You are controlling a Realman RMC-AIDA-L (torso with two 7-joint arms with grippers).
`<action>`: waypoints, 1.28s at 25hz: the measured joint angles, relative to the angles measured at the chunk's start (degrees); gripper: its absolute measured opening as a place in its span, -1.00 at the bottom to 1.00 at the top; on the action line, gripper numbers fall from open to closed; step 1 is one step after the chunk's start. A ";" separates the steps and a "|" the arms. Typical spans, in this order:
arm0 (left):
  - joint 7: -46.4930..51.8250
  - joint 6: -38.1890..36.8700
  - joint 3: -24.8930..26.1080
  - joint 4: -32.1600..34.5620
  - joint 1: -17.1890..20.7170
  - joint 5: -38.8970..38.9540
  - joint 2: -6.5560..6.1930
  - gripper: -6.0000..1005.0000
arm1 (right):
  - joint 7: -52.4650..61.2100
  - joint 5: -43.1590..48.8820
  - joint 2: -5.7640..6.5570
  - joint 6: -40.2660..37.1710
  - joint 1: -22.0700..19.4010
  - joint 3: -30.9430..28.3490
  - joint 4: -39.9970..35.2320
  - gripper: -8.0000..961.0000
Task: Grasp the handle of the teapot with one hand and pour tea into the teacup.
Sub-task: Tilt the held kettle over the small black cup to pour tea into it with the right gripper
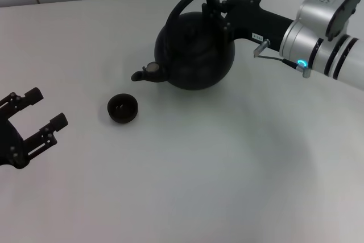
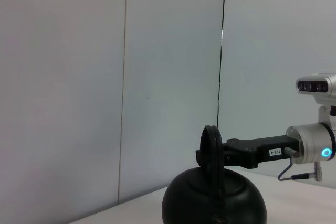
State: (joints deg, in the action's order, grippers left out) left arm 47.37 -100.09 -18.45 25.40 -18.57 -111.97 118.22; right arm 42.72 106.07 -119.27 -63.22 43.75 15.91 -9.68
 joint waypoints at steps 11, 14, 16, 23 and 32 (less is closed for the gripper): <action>0.00 -0.07 0.04 0.01 0.10 0.00 0.00 0.39 | -0.01 0.03 -0.15 2.35 1.87 2.88 -0.36 -0.76; 0.00 -0.09 0.09 0.13 0.11 0.00 0.00 0.39 | -0.01 0.15 -0.17 2.40 2.25 2.92 -0.34 -0.76; 0.00 -0.10 0.05 0.19 0.11 0.00 0.00 0.39 | -0.13 0.15 -0.17 2.41 2.31 2.94 -0.34 -0.76; 0.00 -0.11 0.00 0.34 0.11 0.00 0.00 0.39 | -2.19 -0.02 -0.17 2.59 2.84 2.99 0.02 -0.76; 0.00 -0.11 0.25 0.35 0.00 0.00 0.00 0.39 | -2.98 0.14 -0.16 2.73 3.61 3.82 -0.69 -0.76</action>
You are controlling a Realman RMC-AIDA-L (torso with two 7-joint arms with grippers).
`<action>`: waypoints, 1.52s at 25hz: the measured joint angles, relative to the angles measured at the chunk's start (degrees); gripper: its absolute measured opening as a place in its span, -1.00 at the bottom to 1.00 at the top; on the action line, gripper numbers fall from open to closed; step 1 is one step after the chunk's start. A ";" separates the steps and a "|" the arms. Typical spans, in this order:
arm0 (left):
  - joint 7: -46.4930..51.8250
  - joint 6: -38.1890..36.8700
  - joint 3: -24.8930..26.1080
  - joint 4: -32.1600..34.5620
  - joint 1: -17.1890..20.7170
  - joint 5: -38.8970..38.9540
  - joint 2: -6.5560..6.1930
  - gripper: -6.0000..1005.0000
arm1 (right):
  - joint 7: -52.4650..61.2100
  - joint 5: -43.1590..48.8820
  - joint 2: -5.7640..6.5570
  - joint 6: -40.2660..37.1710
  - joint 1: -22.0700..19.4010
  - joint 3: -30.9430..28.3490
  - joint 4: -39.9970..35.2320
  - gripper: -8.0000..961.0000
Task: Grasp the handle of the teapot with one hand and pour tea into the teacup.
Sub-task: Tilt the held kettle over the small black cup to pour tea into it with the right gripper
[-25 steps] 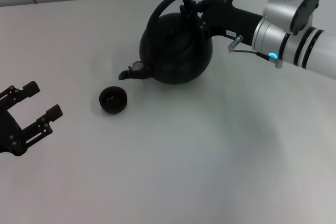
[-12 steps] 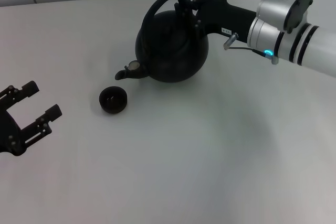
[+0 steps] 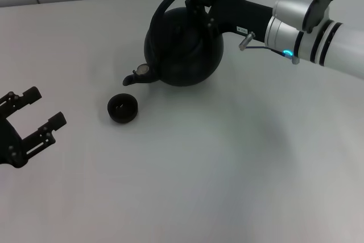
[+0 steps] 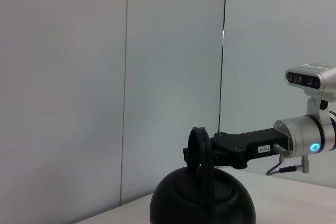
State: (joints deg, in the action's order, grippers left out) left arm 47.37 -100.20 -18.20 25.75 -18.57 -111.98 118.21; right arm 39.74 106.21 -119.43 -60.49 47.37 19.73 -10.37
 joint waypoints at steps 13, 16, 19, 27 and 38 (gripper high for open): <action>0.00 0.40 0.01 0.00 -0.33 0.00 0.00 0.39 | -0.02 -0.08 -0.04 -0.26 0.66 2.16 -1.79 -0.76; 0.00 0.42 0.01 0.00 -0.38 0.00 0.00 0.39 | -0.02 -0.13 -0.05 -0.31 0.78 3.96 -2.73 -0.76; 0.00 0.44 0.01 0.00 -0.44 0.02 0.00 0.39 | -0.02 -0.28 -0.10 -0.35 1.00 5.59 -3.52 -0.76; 0.00 0.51 0.01 0.00 -0.43 0.10 0.00 0.39 | -0.02 -0.37 -0.16 -0.42 1.89 7.24 -5.07 -0.76; 0.00 1.01 0.01 -0.01 -0.56 0.29 0.00 0.39 | -2.01 -0.47 -0.19 -0.49 2.38 8.60 -5.92 -0.76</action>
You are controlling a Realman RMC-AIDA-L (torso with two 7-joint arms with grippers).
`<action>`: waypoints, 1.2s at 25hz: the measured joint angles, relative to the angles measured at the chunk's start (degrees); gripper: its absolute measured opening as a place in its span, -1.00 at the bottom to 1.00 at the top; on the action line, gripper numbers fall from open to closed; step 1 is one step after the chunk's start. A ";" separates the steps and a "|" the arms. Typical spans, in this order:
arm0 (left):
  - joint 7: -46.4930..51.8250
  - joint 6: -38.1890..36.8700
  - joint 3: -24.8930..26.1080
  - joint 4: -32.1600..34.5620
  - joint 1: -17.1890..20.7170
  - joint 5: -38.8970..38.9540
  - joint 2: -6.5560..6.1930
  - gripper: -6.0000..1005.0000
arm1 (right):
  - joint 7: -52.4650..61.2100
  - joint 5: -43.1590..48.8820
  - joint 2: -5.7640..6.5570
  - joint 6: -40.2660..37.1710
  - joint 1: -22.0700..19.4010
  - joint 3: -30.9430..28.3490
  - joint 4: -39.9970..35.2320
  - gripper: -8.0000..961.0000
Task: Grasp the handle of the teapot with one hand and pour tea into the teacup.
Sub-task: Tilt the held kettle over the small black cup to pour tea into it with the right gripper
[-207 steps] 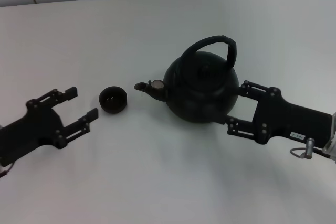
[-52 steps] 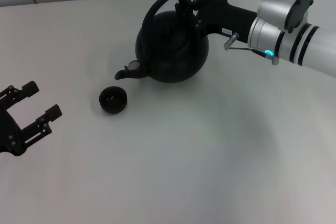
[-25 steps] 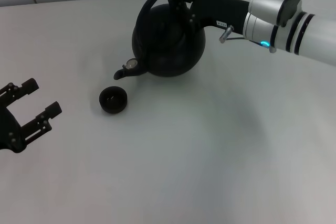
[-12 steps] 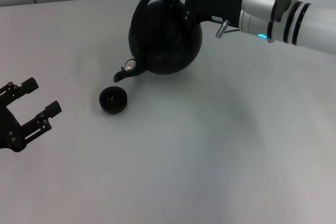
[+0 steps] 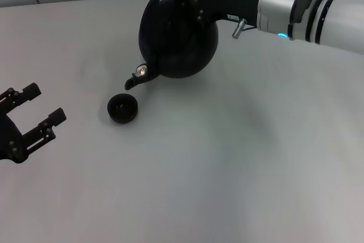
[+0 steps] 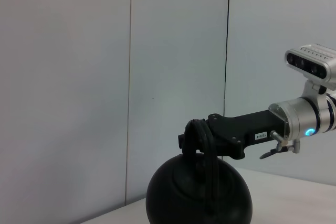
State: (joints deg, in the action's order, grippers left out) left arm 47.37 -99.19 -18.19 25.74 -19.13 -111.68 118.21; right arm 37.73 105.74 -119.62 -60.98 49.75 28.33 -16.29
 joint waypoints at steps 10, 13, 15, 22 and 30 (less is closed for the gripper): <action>0.00 0.14 0.00 -0.20 -0.12 0.42 0.00 0.39 | -1.05 -0.01 -0.06 -0.65 0.17 1.67 -0.49 -0.76; 0.00 0.14 0.00 -0.25 -0.08 0.43 0.00 0.39 | -1.79 -0.01 -0.08 -0.80 0.17 1.72 -0.51 -0.76; 0.00 0.14 0.00 -0.29 -0.04 0.43 0.00 0.39 | -2.12 -0.02 -0.08 -0.81 0.17 1.73 -0.50 -0.76; 0.00 0.14 0.00 -0.35 0.03 0.43 0.00 0.39 | -2.17 -7.52 -0.08 -0.86 -0.60 1.78 0.66 -0.76; 0.00 0.13 0.00 -0.15 -0.05 0.42 0.00 0.39 | -1.73 -19.26 -0.02 -7.62 -3.91 1.60 4.59 -0.76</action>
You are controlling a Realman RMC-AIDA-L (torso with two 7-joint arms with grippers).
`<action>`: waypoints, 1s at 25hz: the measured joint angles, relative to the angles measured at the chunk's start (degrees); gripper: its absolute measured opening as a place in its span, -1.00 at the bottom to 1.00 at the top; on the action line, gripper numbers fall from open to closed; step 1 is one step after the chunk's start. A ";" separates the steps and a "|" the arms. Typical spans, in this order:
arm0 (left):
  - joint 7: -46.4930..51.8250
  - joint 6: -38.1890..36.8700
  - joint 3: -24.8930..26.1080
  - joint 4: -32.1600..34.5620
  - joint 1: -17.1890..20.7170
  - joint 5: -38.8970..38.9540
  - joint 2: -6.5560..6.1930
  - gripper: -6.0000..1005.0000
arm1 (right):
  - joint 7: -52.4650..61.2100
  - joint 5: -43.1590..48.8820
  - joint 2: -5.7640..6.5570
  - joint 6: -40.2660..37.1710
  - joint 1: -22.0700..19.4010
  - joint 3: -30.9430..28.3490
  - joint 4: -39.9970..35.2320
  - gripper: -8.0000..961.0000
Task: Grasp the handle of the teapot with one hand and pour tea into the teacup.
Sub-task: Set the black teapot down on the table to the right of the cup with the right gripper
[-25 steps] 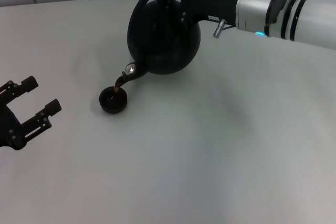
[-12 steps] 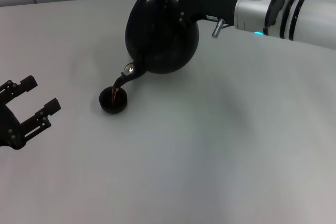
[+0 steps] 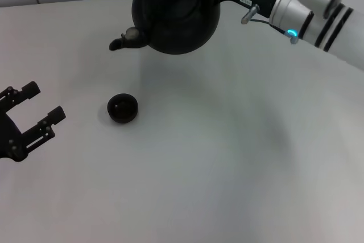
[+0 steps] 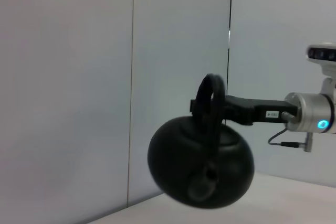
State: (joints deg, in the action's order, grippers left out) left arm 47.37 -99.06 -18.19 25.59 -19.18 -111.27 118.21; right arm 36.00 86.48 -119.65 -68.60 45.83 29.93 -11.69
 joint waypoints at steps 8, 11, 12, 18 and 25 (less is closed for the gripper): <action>0.00 0.00 0.00 0.11 -0.07 -0.01 0.00 0.39 | 3.85 -5.69 0.00 -4.22 -3.52 -0.69 3.43 -0.76; 0.00 0.00 0.00 0.07 -0.06 -0.01 -0.04 0.39 | 4.45 -7.42 -0.01 -4.27 -4.65 -0.83 4.66 -0.76; 0.00 0.00 0.00 0.05 -0.06 -0.01 -0.05 0.39 | 4.46 -8.19 -0.01 -4.27 -5.23 -0.86 5.21 -0.76; 0.00 -0.09 0.00 0.09 -0.06 -0.01 -0.09 0.39 | 4.49 -9.28 0.01 -3.99 -7.51 -0.86 7.47 -0.76; 0.00 -0.29 0.00 0.16 -0.06 -0.01 -0.09 0.39 | 4.52 -9.62 0.03 -3.52 -9.07 -1.32 9.77 -0.76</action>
State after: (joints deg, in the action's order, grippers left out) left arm 47.37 -99.34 -18.20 25.75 -19.25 -111.27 118.12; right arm 40.52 76.86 -119.62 -72.12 36.76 28.61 -1.92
